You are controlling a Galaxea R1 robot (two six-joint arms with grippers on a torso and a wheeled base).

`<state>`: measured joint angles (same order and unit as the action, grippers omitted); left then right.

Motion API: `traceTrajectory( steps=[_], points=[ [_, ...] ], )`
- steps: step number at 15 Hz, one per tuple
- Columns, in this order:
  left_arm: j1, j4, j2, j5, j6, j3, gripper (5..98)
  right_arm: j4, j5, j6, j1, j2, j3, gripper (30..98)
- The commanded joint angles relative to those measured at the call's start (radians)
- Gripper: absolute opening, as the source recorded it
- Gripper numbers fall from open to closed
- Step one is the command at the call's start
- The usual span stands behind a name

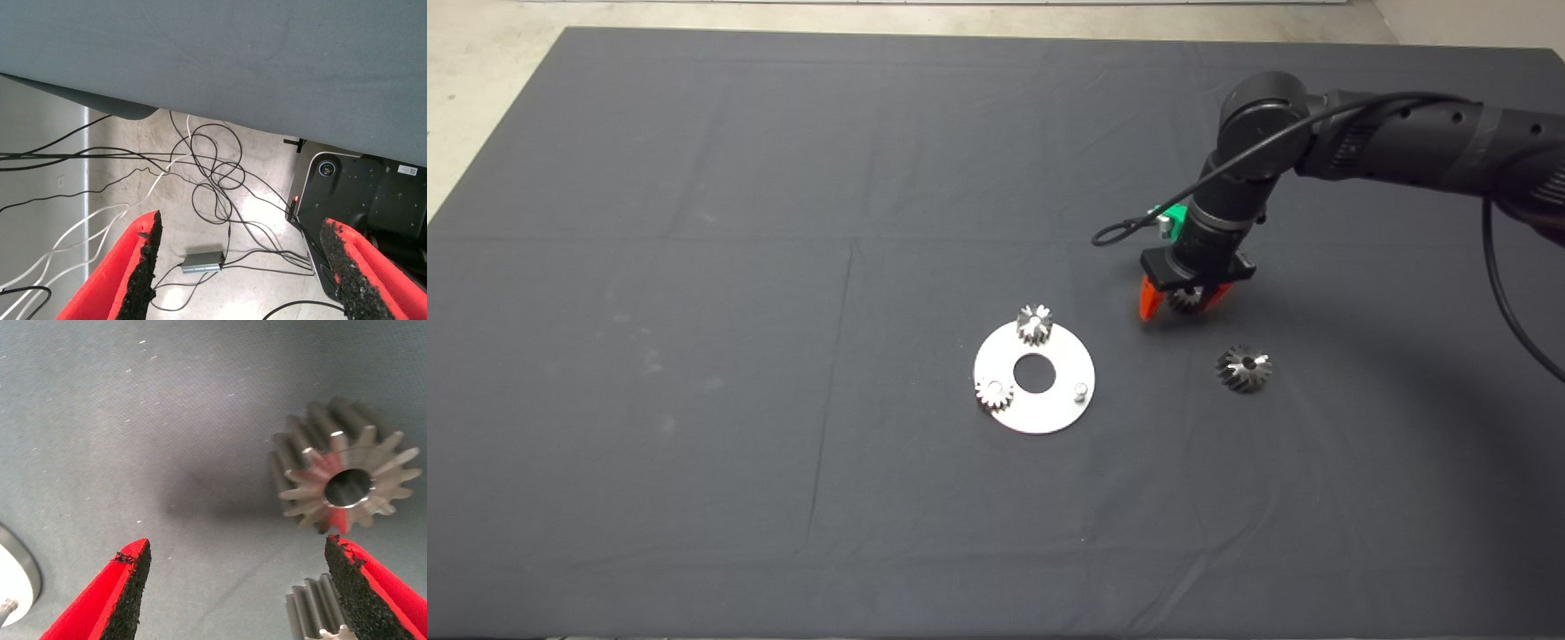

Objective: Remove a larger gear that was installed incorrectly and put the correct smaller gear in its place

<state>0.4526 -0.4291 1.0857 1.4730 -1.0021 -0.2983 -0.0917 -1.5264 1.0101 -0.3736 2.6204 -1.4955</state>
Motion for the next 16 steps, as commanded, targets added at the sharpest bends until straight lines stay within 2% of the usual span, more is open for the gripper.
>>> traceTrajectory(
  steps=[1,2,10,16],
  points=[
    [-0.003,0.012,-0.005,0.009,-0.003,0.015,59.7,-0.074,-0.106,0.004,-0.022,-0.013,-0.004,68.4],
    [-0.003,0.012,-0.005,0.009,-0.003,0.015,59.7,-0.114,-0.106,0.004,-0.022,-0.03,0.01,68.4],
    [-0.003,0.012,-0.008,0.01,-0.003,0.015,59.7,-0.132,-0.106,0.001,-0.021,-0.035,0.017,68.4],
    [-0.003,0.012,-0.01,0.01,-0.003,0.015,59.7,-0.218,-0.103,0.002,-0.019,-0.036,0.043,68.4]
  ],
)
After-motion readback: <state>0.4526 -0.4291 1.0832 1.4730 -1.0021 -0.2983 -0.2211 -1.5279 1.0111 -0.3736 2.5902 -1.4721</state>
